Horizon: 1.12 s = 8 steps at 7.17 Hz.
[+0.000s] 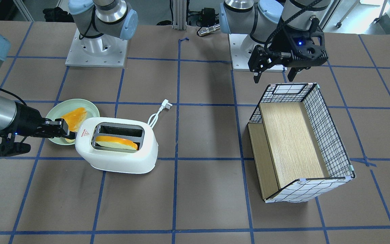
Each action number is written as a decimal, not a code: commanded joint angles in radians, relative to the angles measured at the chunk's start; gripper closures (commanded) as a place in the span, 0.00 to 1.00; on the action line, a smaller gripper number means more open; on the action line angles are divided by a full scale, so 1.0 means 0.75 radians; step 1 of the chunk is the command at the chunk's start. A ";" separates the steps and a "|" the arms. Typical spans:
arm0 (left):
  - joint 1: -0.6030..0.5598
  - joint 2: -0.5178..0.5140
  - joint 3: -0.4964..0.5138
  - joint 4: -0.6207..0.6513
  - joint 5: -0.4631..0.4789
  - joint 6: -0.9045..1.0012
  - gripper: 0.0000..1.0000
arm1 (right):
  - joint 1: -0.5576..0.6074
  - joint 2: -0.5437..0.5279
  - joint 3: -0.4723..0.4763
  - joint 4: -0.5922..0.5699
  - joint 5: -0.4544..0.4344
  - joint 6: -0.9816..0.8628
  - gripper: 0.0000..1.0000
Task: Press toaster with right arm
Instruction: 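Press the toaster lever down with the right gripper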
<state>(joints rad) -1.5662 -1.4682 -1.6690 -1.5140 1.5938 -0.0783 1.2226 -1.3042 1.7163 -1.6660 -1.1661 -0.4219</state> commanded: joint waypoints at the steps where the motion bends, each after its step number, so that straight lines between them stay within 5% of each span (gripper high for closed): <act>1: 0.000 0.000 0.000 0.000 0.000 0.000 0.00 | 0.000 0.000 0.015 -0.012 -0.002 -0.006 0.96; 8: 0.000 0.000 0.000 0.000 -0.002 0.000 0.00 | 0.000 0.043 0.039 -0.030 -0.004 -0.071 0.97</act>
<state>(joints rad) -1.5662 -1.4680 -1.6690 -1.5140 1.5934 -0.0782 1.2226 -1.2787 1.7343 -1.6793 -1.1677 -0.4675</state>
